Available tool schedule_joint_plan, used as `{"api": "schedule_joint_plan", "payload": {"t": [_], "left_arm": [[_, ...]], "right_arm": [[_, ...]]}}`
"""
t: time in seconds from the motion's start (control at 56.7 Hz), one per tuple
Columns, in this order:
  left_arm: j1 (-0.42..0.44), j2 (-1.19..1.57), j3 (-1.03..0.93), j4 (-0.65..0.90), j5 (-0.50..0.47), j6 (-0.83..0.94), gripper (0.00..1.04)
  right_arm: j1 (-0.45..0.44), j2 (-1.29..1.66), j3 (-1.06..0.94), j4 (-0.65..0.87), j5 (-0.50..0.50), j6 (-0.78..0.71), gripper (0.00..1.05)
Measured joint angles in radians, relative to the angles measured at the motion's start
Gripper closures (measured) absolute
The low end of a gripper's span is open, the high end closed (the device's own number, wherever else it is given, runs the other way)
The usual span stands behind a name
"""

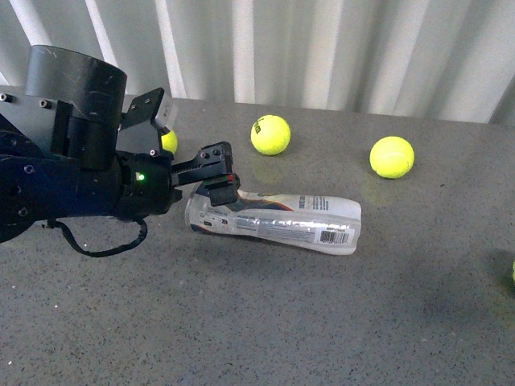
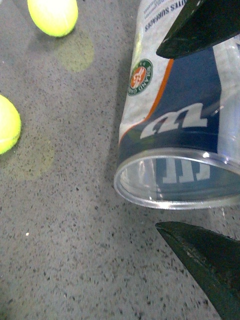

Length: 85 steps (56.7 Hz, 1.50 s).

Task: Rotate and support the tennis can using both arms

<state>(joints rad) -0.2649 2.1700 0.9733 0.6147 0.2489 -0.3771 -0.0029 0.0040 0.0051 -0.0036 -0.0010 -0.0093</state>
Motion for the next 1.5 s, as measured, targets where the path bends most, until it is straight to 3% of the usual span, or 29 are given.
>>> {"api": "schedule_joint_plan", "payload": {"t": [0.159, 0.335, 0.582, 0.635, 0.864, 1.005, 1.128, 1.216, 1.322, 1.428, 1.499], "left_arm": [[-0.011, 0.024, 0.002, 0.05, 0.035, -0.082, 0.09], [-0.019, 0.031, 0.001, 0.053, 0.051, -0.122, 0.38], [-0.018, 0.026, -0.016, 0.063, 0.073, -0.135, 0.88], [-0.014, 0.008, -0.031, 0.069, 0.098, -0.162, 0.94], [-0.028, -0.202, -0.125, 0.081, 0.302, -0.182, 1.0], [-0.06, -0.409, -0.131, -0.07, 0.45, -0.092, 1.0], [-0.11, -0.601, -0.061, -0.335, 0.551, 0.107, 1.0], [-0.154, -0.665, 0.057, -0.588, 0.494, 0.352, 1.0], [-0.223, -0.644, 0.261, -0.993, 0.251, 0.799, 1.0], [-0.262, -0.587, 0.367, -1.183, 0.106, 1.105, 1.0], [-0.291, -0.526, 0.457, -1.266, -0.04, 1.371, 1.0]], "right_arm": [[0.0, 0.0, 0.0, 0.0, 0.0, 0.0, 0.07], [0.0, 0.0, 0.0, 0.0, 0.0, 0.0, 0.07], [0.0, 0.0, 0.0, 0.0, 0.0, 0.0, 0.07], [0.0, 0.0, 0.0, 0.0, 0.0, 0.0, 0.07], [0.0, 0.0, 0.0, 0.0, 0.0, 0.0, 0.07], [0.0, 0.0, 0.0, 0.0, 0.0, 0.0, 0.07], [0.0, 0.0, 0.0, 0.0, 0.0, 0.0, 0.07], [0.0, 0.0, 0.0, 0.0, 0.0, 0.0, 0.07], [0.0, 0.0, 0.0, 0.0, 0.0, 0.0, 0.07], [0.0, 0.0, 0.0, 0.0, 0.0, 0.0, 0.07], [0.0, 0.0, 0.0, 0.0, 0.0, 0.0, 0.07]]}}
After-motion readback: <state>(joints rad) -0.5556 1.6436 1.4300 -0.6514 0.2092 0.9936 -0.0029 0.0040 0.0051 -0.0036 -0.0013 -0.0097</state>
